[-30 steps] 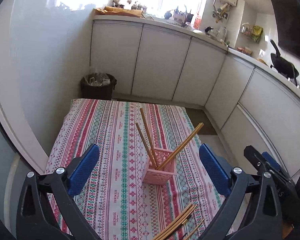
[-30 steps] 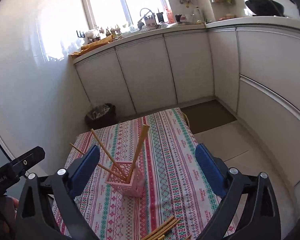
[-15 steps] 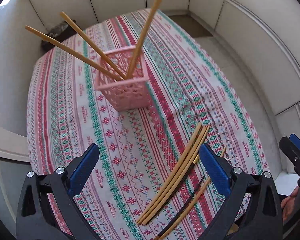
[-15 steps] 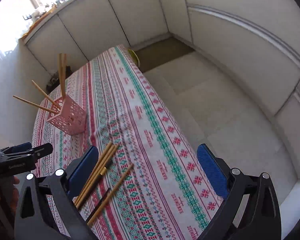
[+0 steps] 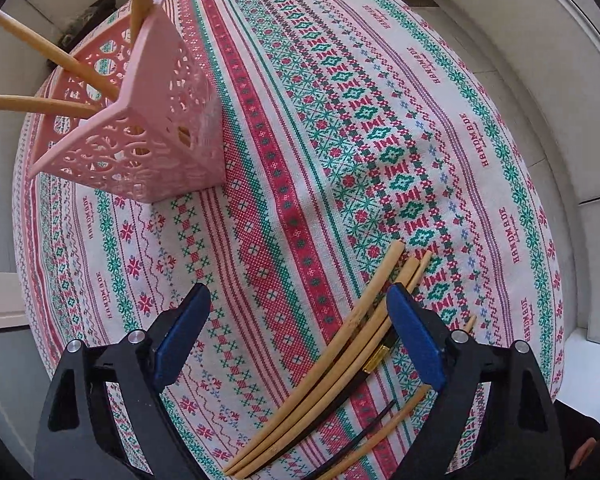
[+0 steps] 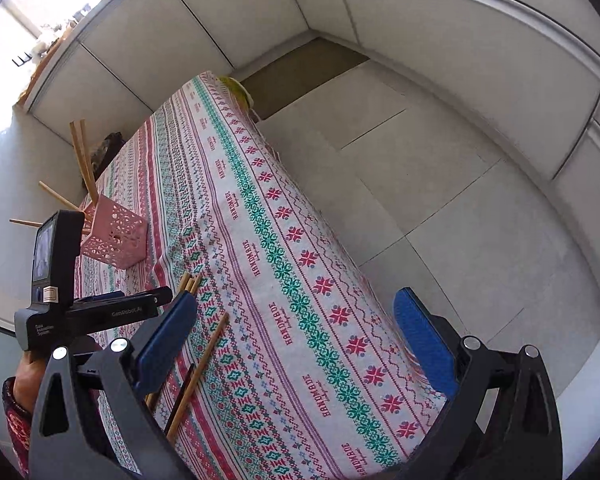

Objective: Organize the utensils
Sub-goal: 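Move both tools down toward the remaining chopstick pile, then close the left tool on a bamboo chopstick while the right tool grasps another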

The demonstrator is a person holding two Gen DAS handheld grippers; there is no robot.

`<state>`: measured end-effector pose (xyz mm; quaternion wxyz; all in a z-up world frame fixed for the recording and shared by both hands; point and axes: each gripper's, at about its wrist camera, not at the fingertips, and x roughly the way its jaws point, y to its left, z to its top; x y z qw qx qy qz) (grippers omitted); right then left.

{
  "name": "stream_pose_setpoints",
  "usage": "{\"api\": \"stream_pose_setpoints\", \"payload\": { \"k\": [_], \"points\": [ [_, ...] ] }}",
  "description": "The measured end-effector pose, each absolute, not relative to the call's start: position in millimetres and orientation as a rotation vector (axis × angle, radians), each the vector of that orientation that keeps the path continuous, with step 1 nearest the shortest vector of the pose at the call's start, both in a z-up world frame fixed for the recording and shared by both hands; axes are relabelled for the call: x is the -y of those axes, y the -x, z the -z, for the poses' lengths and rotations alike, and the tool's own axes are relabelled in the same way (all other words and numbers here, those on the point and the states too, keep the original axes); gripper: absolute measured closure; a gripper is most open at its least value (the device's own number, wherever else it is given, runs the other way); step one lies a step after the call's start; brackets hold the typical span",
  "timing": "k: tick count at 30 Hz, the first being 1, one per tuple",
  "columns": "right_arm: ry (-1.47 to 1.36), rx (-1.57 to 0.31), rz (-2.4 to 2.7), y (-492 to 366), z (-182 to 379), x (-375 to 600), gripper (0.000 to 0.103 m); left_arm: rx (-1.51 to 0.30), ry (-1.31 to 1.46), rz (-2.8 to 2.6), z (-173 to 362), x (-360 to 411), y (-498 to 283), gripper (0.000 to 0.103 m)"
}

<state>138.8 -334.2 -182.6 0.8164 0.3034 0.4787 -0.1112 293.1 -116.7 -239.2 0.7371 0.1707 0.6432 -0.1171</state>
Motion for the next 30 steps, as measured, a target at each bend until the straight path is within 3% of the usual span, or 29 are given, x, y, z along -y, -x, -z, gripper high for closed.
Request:
{"api": "stream_pose_setpoints", "payload": {
  "k": [2,6,10,12,13,15,18,26,30],
  "points": [
    [-0.657,-1.023,0.235,-137,183,338,0.007,-1.410,-0.383,0.249,243,118,-295,0.027],
    [-0.668,-1.025,0.233,-137,184,342,0.007,-1.411,-0.395,0.268,247,124,-298,0.027],
    [-0.667,-1.032,0.230,-137,184,341,0.007,-1.412,-0.414,0.297,253,133,-295,0.034],
    [-0.662,-1.035,0.231,-138,183,340,0.007,-1.418,-0.384,0.342,253,132,-293,0.045],
    [-0.660,-1.039,0.232,-138,184,339,0.007,-1.428,-0.347,0.384,252,130,-291,0.059],
    [-0.659,-1.054,0.232,-141,185,335,0.007,-1.430,-0.344,0.412,254,130,-287,0.066],
    [-0.665,-1.081,0.217,-147,188,327,0.007,-1.415,-0.313,0.411,254,122,-283,0.089],
    [-0.657,-1.182,0.187,-179,203,283,0.007,-1.320,-0.213,0.392,226,67,-272,0.096],
    [-0.580,-1.244,0.208,-195,215,253,0.017,-1.245,-0.180,0.389,195,38,-257,0.096]
  ]
}}
